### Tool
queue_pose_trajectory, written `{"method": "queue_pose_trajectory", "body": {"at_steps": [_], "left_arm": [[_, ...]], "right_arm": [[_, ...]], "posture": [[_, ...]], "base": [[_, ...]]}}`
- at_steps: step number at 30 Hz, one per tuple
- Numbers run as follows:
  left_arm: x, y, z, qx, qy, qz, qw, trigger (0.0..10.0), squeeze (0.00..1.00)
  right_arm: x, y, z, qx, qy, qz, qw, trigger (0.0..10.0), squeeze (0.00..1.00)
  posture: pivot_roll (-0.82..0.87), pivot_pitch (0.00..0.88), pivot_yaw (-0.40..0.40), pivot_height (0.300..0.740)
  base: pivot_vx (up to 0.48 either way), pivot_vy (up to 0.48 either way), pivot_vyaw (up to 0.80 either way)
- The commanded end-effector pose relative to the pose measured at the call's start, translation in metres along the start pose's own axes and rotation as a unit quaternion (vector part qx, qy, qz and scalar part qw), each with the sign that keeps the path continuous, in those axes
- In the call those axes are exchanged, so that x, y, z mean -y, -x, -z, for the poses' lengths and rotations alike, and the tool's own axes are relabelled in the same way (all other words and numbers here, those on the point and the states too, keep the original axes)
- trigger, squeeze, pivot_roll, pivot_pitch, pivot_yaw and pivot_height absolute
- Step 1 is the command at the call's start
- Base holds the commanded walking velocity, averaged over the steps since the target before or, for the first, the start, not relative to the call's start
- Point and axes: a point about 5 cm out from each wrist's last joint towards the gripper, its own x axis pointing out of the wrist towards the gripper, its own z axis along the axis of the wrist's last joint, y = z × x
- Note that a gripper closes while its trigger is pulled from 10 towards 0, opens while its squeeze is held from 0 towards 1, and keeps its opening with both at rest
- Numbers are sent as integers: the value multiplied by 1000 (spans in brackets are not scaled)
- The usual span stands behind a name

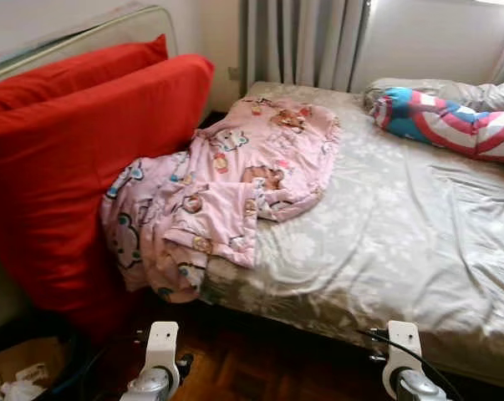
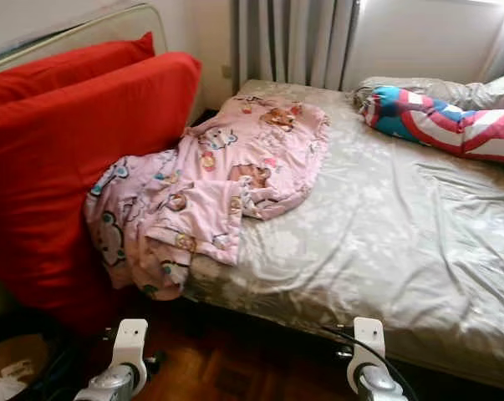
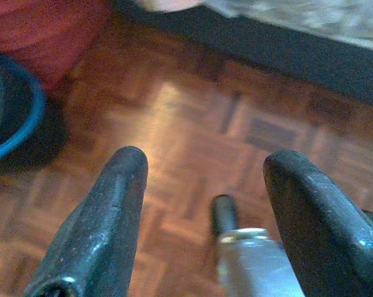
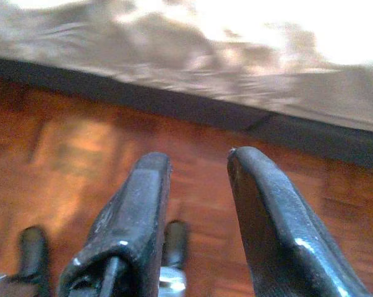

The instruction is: Clean up the room

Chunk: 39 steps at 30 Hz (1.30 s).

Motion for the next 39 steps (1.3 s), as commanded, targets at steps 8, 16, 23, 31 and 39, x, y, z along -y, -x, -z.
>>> {"method": "queue_pose_trajectory", "body": {"at_steps": [8, 16, 23, 31, 39], "left_arm": [[-1, 0, 2, -5, -9, -3, 1000, 10000, 0], [-1, 0, 1, 1, -5, -1, 1000, 10000, 0], [-2, 0, 2, -2, -7, -1, 1000, 10000, 0], [-2, 0, 2, -5, -5, -1, 1000, 10000, 0], [-2, 0, 2, -6, -5, -1, 1000, 10000, 0]], "right_arm": [[3, 0, 2, -2, 0, 0, 1000, 10000, 0], [2, 0, 2, -2, -1, -2, 1000, 10000, 0], [2, 0, 1, 0, 4, -5, 1000, 10000, 0], [0, 0, 0, 5, 2, -16, 1000, 10000, 0], [0, 0, 0, 6, -2, -19, 1000, 10000, 0]], "posture": [[45, 0, 5, 740], [45, 0, 7, 740], [46, 0, 7, 740], [47, 0, 5, 740], [46, 0, 5, 740]], "base": [[0, 296, 0], [0, 0, 0], [0, 0, 0], [0, 0, 600], [0, 0, 800]]}}
